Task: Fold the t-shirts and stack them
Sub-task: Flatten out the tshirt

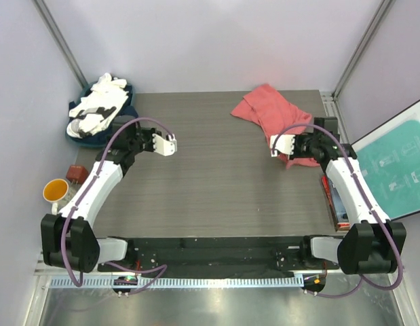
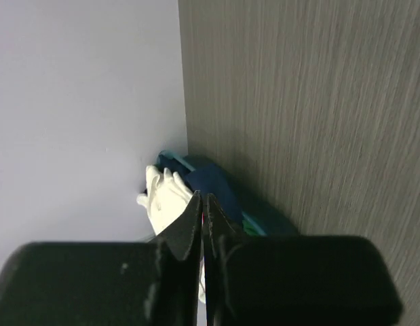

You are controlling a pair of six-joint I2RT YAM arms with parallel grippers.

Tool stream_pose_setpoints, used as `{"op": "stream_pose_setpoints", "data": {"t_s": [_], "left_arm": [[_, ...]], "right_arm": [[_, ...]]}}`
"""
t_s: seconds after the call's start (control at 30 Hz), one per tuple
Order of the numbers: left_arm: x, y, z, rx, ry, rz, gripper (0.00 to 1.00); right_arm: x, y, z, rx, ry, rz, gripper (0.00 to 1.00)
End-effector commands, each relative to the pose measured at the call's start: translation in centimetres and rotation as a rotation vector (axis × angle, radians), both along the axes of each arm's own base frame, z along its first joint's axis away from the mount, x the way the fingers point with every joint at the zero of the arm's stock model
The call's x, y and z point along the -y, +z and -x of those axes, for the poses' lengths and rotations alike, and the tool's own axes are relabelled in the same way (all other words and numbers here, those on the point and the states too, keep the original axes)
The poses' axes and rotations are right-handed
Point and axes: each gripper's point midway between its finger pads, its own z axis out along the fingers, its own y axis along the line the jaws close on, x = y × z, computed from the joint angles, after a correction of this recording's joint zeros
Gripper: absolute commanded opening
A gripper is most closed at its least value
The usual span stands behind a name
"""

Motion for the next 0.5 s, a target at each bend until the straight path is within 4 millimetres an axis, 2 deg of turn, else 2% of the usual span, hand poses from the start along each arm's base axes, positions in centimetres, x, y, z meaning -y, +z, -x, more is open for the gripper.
{"op": "stream_pose_setpoints", "data": {"t_s": [0.0, 0.03, 0.07, 0.1, 0.17, 0.2, 0.27, 0.37, 0.4, 0.43, 0.47], "left_arm": [[2.7, 1.3, 0.2, -0.086, -0.020, 0.102, 0.00], [3.4, 0.4, 0.2, -0.116, -0.035, 0.095, 0.03], [4.4, 0.1, 0.5, -0.128, -0.059, 0.095, 0.05], [4.9, -0.1, 0.6, -0.137, -0.070, 0.097, 0.07], [6.0, -0.9, 0.7, -0.164, -0.100, 0.107, 0.10], [6.4, -1.1, 0.6, -0.171, -0.103, 0.111, 0.10], [6.7, -1.7, 0.4, -0.191, -0.084, 0.120, 0.00], [6.6, -0.6, -1.4, -0.133, -0.010, 0.189, 0.00], [6.5, -0.2, -1.9, -0.112, 0.012, 0.207, 0.00], [6.2, -0.1, -2.5, -0.099, 0.049, 0.225, 0.00], [5.7, 0.4, -3.7, -0.055, 0.113, 0.247, 0.00]], "right_arm": [[-2.2, 0.1, 0.0, -0.010, 0.065, 0.016, 0.01], [-2.1, 0.1, -0.5, -0.008, 0.057, 0.027, 0.01], [-1.5, -0.3, -1.0, -0.021, 0.026, 0.059, 0.01], [-1.2, 0.2, -1.6, -0.011, 0.010, 0.071, 0.01], [0.0, 0.1, -2.2, -0.017, -0.040, 0.113, 0.01], [0.4, 0.5, -2.4, -0.007, -0.050, 0.132, 0.01], [1.5, 0.8, -2.8, 0.008, -0.076, 0.162, 0.01], [2.7, 3.7, -5.3, 0.162, -0.149, 0.160, 0.01], [3.0, 5.4, -6.9, 0.252, -0.176, 0.157, 0.01], [3.1, 6.3, -7.7, 0.298, -0.184, 0.154, 0.01], [3.0, 7.5, -8.5, 0.354, -0.192, 0.141, 0.01]]}}
